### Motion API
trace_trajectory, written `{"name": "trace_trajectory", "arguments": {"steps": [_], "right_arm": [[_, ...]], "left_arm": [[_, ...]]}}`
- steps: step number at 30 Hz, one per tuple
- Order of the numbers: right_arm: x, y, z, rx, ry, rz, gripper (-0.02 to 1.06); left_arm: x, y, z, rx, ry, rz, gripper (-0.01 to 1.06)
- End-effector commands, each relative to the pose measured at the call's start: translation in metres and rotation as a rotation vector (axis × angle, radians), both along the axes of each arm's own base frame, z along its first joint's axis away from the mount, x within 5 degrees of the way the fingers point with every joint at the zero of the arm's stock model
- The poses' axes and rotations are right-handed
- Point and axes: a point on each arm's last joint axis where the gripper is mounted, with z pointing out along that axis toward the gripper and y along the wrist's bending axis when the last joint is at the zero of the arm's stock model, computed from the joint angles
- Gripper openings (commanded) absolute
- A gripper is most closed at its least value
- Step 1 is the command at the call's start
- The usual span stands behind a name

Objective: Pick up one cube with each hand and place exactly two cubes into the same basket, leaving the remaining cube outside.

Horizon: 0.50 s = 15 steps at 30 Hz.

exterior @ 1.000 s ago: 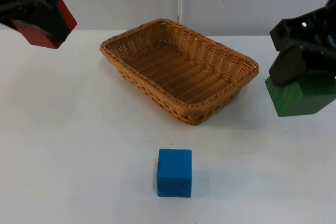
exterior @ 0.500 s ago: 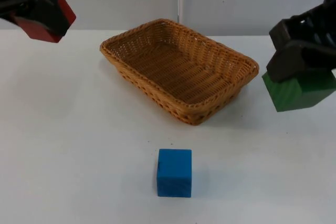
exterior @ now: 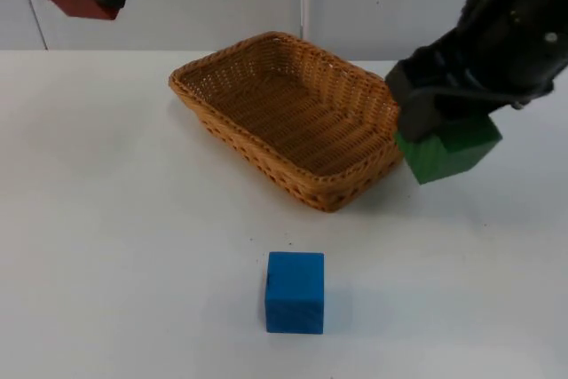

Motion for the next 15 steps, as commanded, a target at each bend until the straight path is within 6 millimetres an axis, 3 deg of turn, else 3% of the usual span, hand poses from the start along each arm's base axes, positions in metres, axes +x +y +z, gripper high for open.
{"name": "trace_trajectory", "arguments": {"steps": [1,8,15], "right_arm": [[0.011,0.005,0.000,0.000,-0.022,0.015,0.00],[0.037,0.009,-0.011,-0.050,-0.041,0.027,0.00],[0.076,-0.006,-0.021,-0.041,-0.055,-0.053,0.00]], "left_arm": [[0.012,-0.004,-0.004,-0.022,0.006,-0.001,0.00],[0.044,-0.014,-0.014,-0.071,0.053,-0.038,0.00],[0.083,-0.029,-0.028,-0.103,0.046,-0.059,0.00]]}}
